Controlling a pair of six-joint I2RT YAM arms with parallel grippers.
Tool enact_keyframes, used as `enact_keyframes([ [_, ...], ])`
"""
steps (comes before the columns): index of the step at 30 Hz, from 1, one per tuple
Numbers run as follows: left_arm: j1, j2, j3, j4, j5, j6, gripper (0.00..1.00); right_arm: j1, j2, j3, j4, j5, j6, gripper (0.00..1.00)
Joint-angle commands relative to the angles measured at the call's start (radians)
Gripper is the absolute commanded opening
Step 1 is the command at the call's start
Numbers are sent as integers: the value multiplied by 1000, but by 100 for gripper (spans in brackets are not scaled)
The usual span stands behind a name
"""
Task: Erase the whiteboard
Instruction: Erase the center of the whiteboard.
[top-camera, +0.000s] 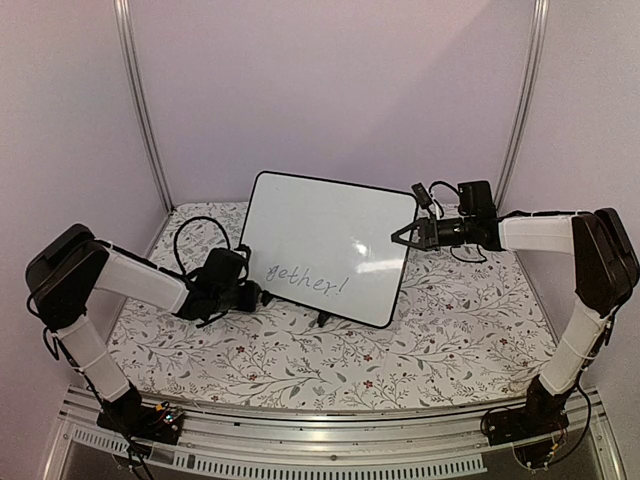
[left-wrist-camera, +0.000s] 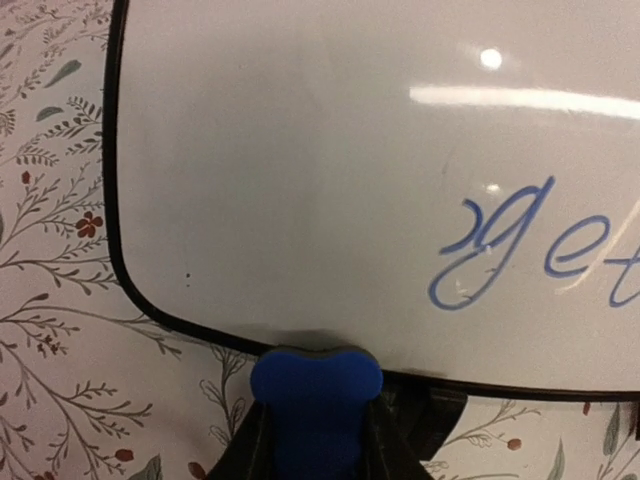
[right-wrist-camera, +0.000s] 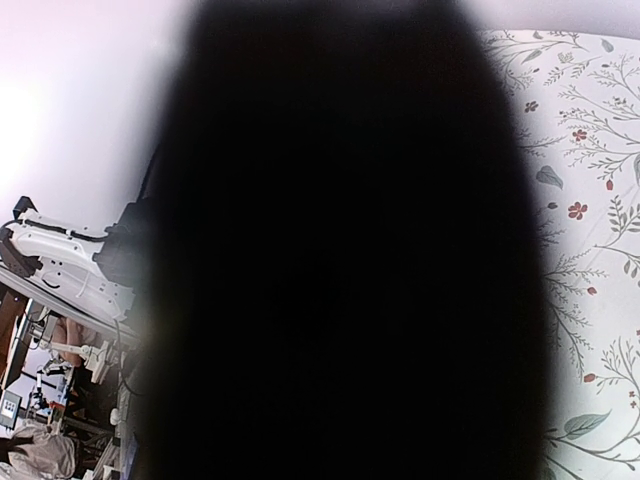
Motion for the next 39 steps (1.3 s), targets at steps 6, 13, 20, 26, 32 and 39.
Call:
enact_keyframes([
  [6,19,-6,136,32,37,97,0,23,21,-27,-88,-46,9,0],
  [13,15,83,224,16,59,112,0,26,22,-23,-88,-44,5,0],
  [20,15,112,218,-25,46,93,0,25,23,-21,-88,-42,4,0],
  [26,12,74,126,-44,80,60,0,27,26,-20,-91,-44,4,0],
  [32,1,73,97,-98,105,61,0,26,26,-20,-88,-44,3,0],
  [39,2,83,124,-115,114,54,0,26,24,-23,-90,-40,3,0],
])
